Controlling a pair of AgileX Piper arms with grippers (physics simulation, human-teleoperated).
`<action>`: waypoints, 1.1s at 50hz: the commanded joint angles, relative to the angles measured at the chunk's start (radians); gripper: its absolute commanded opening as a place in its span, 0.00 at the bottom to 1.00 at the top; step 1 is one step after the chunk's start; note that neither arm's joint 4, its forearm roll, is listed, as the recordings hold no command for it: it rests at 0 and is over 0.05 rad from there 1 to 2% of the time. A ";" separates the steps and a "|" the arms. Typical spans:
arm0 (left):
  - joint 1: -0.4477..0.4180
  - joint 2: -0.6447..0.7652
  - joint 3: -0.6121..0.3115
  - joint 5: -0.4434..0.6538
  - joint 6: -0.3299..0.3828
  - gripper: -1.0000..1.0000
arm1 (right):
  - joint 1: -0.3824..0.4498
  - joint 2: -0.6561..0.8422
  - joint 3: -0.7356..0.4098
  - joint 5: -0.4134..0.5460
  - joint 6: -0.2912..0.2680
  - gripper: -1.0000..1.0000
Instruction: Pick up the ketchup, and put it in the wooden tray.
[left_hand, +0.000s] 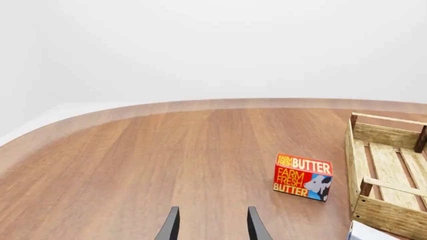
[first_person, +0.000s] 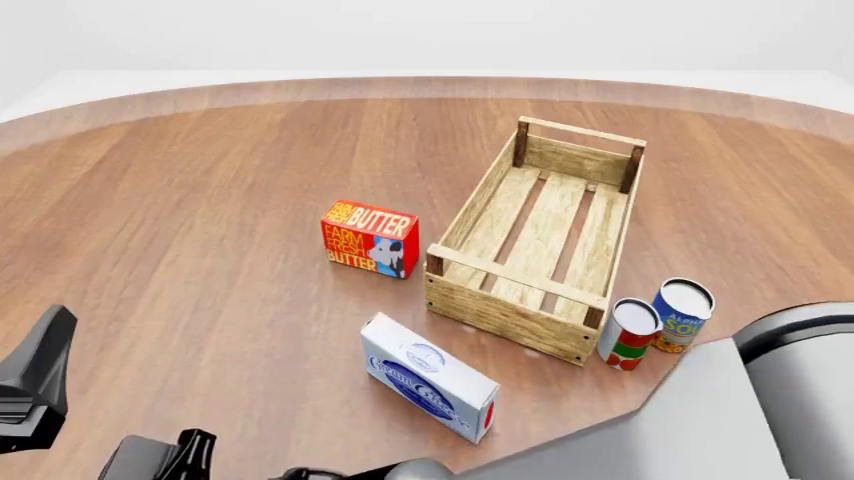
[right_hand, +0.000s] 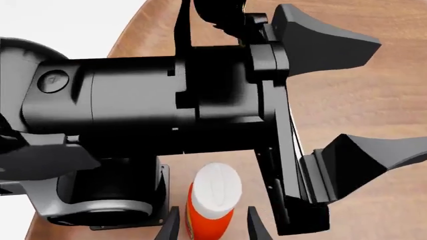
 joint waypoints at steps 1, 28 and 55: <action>0.000 0.000 0.000 0.000 0.000 1.00 | 0.006 0.037 -0.015 -0.025 0.005 1.00; 0.000 0.000 0.000 0.000 0.000 1.00 | -0.012 -0.059 0.141 -0.112 0.010 0.00; 0.000 0.000 0.000 0.000 0.000 1.00 | -0.109 -0.243 0.311 -0.102 -0.024 0.00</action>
